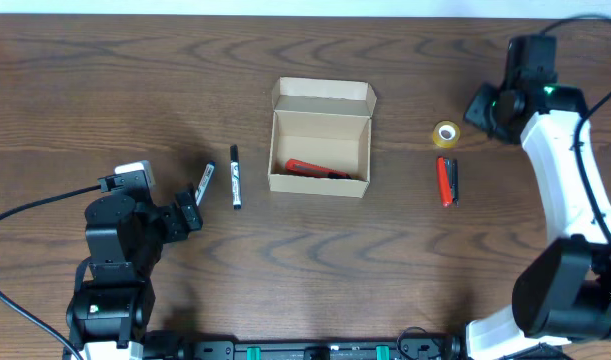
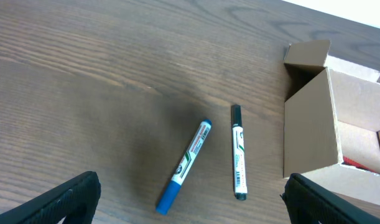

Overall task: Pack container
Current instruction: 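Open the right gripper and move it toward the yellow tape, then lower the right gripper onto the yellow tape roll and grasp it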

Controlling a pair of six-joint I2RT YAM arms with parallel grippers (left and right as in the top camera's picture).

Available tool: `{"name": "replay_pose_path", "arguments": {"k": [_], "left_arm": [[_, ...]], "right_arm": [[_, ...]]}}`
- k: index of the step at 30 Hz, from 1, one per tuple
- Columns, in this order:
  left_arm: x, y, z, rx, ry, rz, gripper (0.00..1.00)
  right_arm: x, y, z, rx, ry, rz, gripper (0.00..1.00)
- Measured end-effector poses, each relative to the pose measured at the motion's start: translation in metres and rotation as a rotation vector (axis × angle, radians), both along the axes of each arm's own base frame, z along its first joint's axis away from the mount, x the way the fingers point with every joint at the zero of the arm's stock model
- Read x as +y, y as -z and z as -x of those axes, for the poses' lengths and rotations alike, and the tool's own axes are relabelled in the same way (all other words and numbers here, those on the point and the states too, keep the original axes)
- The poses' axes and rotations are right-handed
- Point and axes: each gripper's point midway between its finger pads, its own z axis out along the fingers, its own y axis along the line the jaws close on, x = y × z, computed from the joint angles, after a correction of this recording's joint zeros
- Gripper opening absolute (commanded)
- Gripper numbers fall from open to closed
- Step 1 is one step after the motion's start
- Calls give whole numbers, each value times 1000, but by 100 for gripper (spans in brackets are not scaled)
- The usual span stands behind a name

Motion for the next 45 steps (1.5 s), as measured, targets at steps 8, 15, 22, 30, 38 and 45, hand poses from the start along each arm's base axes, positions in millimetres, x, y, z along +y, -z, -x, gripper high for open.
{"name": "replay_pose_path", "arguments": {"k": [8,15,22,30,38,45], "left_arm": [[0,0,0,1,0,0,95],[0,1,1,6,0,0,95],[0,1,1,7,1,1,95],[-1,1,1,7,3,3,95],[-1,1,1,7,3,3,95],[-2,1,1,7,7,6,95]], "right_arm": [[0,57,22,130,30,-12,45],[-2,81,10,129,20,-7,45],[-3,79,-5,69,0,6,45],[-1,94,-4,100,-14,-5,47],[2,117,-1,149,-26,-25,48],[4,120,-4,149,-36,-35,49]]}}
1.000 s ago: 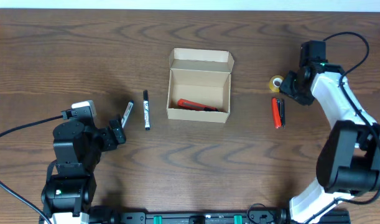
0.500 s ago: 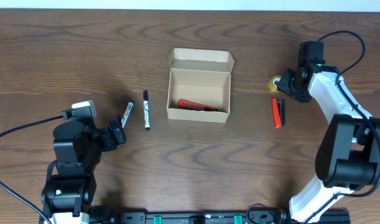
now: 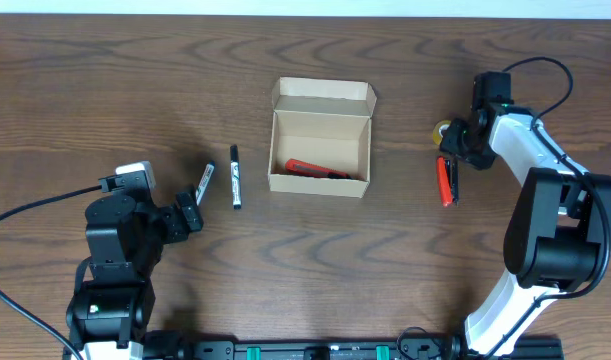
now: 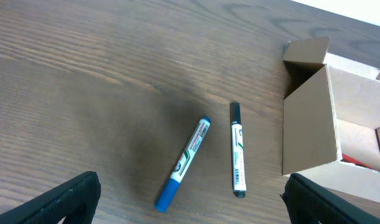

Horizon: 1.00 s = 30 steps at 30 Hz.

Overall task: Pack container
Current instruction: 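Lower the right gripper onto the yellow tape roll and grasp it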

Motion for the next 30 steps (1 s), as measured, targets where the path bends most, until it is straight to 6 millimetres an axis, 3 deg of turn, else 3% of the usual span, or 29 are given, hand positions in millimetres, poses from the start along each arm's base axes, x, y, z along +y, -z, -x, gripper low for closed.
{"name": "replay_pose_path", "arguments": {"k": [7,11,17,23,30], "left_arm": [[0,0,0,0,2,1,95],[0,0,0,0,2,1,95],[0,0,0,0,2,1,95],[0,0,0,0,2,1,95],[0,0,0,1,2,1,95]], "right_arm": [[-2,-23,-24,-68,-6,7,49],[-2,-27,-28,-81,-7,8,50],[-2,-25,-27,-72,-7,6,50],[-1,-1,-23,-21,-7,-3,50],[-1,1,-24,-17,-8,-4,49]]}}
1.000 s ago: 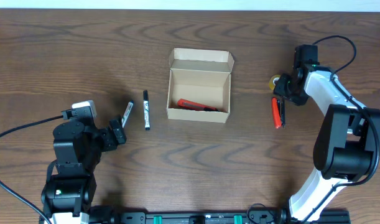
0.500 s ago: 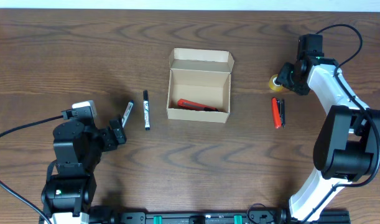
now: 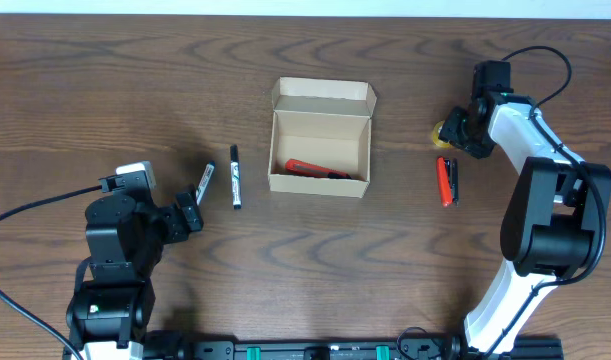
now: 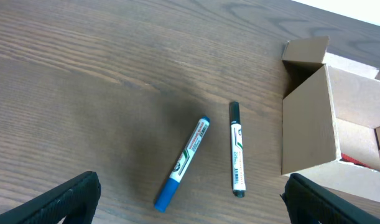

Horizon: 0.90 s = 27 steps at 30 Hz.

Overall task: Pack container
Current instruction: 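Lower the right gripper onto the yellow tape roll and grasp it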

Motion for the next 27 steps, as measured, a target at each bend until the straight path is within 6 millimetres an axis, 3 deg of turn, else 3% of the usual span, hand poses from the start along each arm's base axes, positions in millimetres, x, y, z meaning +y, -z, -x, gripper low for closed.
{"name": "replay_pose_path", "arguments": {"k": [3,6,12,17,19,25,27], "left_arm": [[0,0,0,0,0,0,95],[0,0,0,0,0,0,95],[0,0,0,1,0,1,95],[0,0,0,2,0,0,95],[0,1,0,3,0,1,95],[0,1,1,4,0,1,95],[0,1,1,4,0,1,95]], "right_arm": [[0,0,0,-1,-4,0,26],[1,0,-2,-2,-11,-4,19],[1,2,-4,2,-9,-6,20],[-1,3,-3,7,-7,4,40],[-3,3,-3,8,-5,6,40],[0,3,-5,-1,-12,-8,19],[1,3,-6,-6,-11,-15,24]]}}
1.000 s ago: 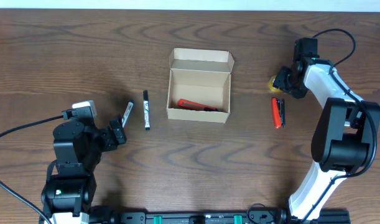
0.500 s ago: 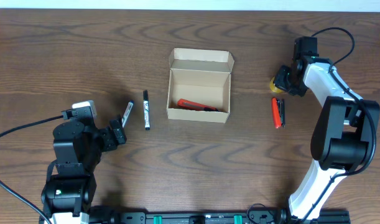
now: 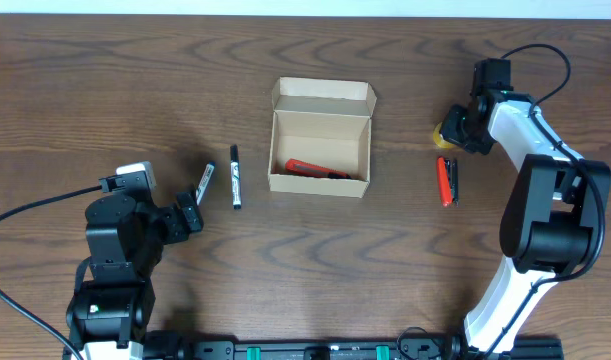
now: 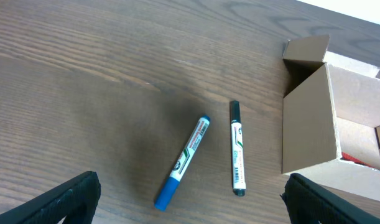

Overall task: Pack container
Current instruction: 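Lower the right gripper onto the yellow tape roll and grasp it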

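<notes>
An open cardboard box stands mid-table with a red tool lying inside; its corner and flap also show in the left wrist view. A black marker and a blue marker lie left of the box. My left gripper is open just short of the markers, holding nothing. A yellow tape roll sits to the right of the box, partly covered by my right gripper, whose jaws are hidden.
A red and black cutter lies just in front of the tape roll. The right arm's cable loops over the table's far right. The wooden table extends on all sides of the box.
My right gripper first hung right of the tape roll, apart from it. It then stood low at the roll, near the cutter. After that it sat on the roll's right side, partly covering it, and stays there. The left arm stayed open by the markers.
</notes>
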Controlling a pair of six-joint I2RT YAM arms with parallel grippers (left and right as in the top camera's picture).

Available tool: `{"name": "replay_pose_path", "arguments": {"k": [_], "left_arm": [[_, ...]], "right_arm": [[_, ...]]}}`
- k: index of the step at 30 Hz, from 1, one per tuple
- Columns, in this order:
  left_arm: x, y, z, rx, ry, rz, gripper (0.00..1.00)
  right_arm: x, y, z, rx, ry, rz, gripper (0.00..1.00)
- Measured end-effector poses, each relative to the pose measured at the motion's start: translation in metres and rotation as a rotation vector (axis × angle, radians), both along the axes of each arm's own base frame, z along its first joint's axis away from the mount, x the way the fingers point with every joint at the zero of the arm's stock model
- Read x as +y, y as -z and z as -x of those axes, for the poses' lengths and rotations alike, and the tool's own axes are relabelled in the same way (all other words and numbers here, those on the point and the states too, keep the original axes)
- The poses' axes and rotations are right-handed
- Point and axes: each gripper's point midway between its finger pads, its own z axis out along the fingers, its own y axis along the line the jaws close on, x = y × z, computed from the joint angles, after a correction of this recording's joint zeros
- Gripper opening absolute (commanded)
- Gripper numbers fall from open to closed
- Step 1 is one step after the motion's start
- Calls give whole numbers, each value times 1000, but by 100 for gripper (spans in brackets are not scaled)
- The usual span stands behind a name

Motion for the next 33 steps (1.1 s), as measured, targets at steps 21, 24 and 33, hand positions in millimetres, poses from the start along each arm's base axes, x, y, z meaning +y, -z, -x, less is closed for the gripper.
{"name": "replay_pose_path", "arguments": {"k": [21,24,33], "left_arm": [[-2,0,0,0,7,5,95],[-2,0,0,1,9,6,95],[-2,0,0,0,9,7,95]], "right_arm": [[-4,12,-5,6,-1,23,38],[-4,12,-7,5,-2,25,35],[-5,11,-8,6,0,25,1]]}}
